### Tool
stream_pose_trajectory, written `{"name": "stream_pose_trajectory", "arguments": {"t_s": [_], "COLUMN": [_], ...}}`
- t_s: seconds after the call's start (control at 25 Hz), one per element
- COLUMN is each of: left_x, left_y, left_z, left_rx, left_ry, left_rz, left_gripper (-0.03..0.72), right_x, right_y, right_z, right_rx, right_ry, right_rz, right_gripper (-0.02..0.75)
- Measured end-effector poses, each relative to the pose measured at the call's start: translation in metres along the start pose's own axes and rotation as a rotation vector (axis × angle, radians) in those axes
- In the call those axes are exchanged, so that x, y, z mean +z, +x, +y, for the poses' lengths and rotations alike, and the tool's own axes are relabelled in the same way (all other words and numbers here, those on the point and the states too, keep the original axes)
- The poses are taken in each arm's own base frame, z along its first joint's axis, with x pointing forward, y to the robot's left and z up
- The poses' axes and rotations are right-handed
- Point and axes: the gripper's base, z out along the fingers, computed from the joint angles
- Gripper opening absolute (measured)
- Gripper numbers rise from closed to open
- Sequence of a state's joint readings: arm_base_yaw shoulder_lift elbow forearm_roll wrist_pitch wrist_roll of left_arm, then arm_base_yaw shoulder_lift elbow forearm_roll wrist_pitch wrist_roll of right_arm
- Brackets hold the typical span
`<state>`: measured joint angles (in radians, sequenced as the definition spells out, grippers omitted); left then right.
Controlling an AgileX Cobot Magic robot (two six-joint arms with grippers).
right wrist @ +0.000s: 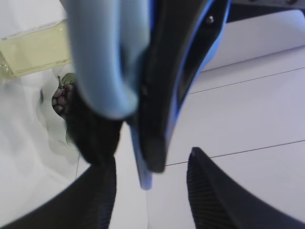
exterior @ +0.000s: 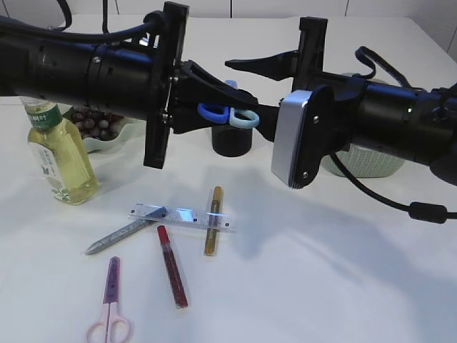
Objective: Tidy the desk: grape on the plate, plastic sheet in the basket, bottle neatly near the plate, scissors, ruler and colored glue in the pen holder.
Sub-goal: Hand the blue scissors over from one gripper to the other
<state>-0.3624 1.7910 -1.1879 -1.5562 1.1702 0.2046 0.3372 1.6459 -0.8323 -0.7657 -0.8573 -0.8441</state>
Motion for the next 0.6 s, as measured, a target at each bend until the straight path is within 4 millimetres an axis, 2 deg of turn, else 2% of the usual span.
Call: {"name": "stream_pose_trajectory", "arguments": {"t_s": [0.6], "left_x": [0.0024], "left_y": [0.0], "left_z": [0.0016], "left_rx": [-0.004], "left_ry": [-0.004], "left_rz": [0.006], "left_gripper": [0.044], "right_x": [0.0], "right_y": [-0.001], "right_z": [0.0006], "right_rx": [-0.011], "right_ry": [-0.007], "right_rz": [-0.011], "right_gripper": [0.386]}}
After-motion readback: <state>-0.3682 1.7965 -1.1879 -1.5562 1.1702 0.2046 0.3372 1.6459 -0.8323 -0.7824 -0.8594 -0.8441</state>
